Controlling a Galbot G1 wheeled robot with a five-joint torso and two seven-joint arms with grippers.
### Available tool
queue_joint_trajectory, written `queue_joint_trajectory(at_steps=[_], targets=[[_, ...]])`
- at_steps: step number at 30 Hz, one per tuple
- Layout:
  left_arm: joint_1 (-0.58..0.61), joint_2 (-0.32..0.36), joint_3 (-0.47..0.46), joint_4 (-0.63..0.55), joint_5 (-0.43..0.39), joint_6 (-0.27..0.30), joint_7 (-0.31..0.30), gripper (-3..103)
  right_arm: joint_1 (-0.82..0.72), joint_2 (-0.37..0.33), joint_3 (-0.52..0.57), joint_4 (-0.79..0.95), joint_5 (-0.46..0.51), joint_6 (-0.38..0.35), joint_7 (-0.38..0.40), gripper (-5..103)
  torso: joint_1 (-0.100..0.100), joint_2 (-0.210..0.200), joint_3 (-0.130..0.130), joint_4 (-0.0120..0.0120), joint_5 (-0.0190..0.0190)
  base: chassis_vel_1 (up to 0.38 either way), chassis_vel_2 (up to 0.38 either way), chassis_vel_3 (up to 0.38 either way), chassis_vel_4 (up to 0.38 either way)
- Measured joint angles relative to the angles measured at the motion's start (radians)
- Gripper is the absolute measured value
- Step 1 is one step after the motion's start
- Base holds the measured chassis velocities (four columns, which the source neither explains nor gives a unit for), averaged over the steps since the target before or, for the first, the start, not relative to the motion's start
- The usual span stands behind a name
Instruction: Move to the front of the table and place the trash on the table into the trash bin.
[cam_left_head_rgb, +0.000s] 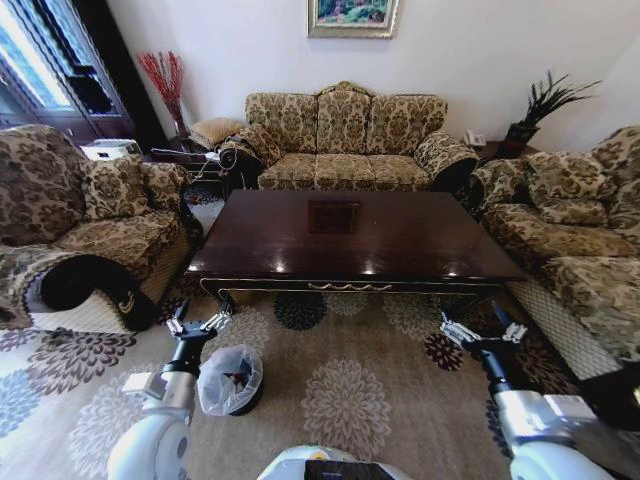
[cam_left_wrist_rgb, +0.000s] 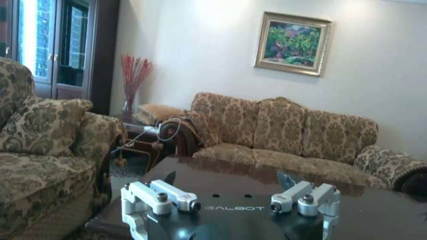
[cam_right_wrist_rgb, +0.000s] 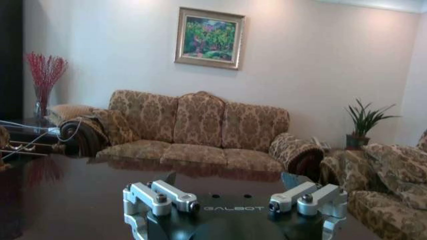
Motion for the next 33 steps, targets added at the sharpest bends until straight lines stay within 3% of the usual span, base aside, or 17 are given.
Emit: queue_joint_trajectory(at_steps=[33], targets=[[-0.001, 0.003, -0.001, 0.0, -0.005, 0.003, 0.0, 100, 0.002, -0.003, 0.002, 0.0, 0.003, -0.005, 0.002, 100, 0.0, 0.0, 0.0, 0.0, 0.0, 0.0, 0.0, 0.0, 0.0]])
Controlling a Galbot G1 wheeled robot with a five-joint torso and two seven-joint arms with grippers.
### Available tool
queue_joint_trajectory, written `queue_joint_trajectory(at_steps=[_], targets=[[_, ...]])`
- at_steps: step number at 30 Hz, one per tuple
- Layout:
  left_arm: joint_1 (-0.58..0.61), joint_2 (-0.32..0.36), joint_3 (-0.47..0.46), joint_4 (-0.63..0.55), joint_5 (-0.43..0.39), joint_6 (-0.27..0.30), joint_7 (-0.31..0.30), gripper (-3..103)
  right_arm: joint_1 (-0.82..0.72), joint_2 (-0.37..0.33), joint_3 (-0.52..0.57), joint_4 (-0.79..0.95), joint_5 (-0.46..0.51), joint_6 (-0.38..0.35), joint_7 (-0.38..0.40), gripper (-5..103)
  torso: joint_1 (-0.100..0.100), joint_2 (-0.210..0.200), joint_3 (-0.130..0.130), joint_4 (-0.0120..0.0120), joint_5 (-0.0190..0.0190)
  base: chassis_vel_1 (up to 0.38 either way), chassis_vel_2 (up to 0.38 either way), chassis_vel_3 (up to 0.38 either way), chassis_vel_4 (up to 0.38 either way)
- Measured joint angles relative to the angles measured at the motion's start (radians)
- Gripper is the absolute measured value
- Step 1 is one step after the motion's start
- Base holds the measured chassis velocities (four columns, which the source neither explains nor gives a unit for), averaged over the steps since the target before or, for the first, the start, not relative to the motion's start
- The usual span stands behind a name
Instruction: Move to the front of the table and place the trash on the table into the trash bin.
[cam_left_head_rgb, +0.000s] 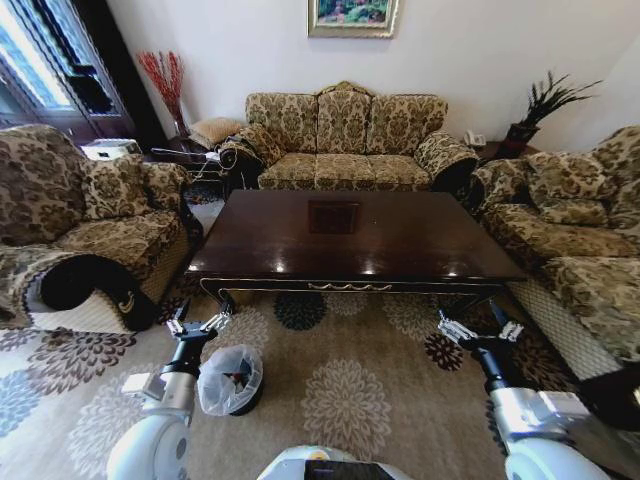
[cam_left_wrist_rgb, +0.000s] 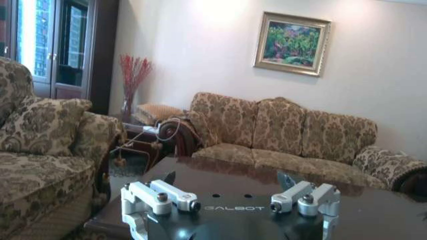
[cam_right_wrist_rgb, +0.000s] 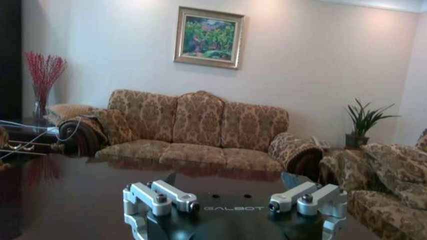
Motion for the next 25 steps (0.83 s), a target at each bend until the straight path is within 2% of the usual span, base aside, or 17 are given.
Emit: queue_joint_trajectory(at_steps=[25], targets=[[0.0, 0.0, 0.0, 0.001, 0.0, 0.0, -0.001, 100, 0.0, 0.0, 0.001, 0.0, 0.001, 0.0, 0.0, 100, 0.0, 0.0, 0.0, 0.0, 0.0, 0.0, 0.0, 0.0, 0.0]])
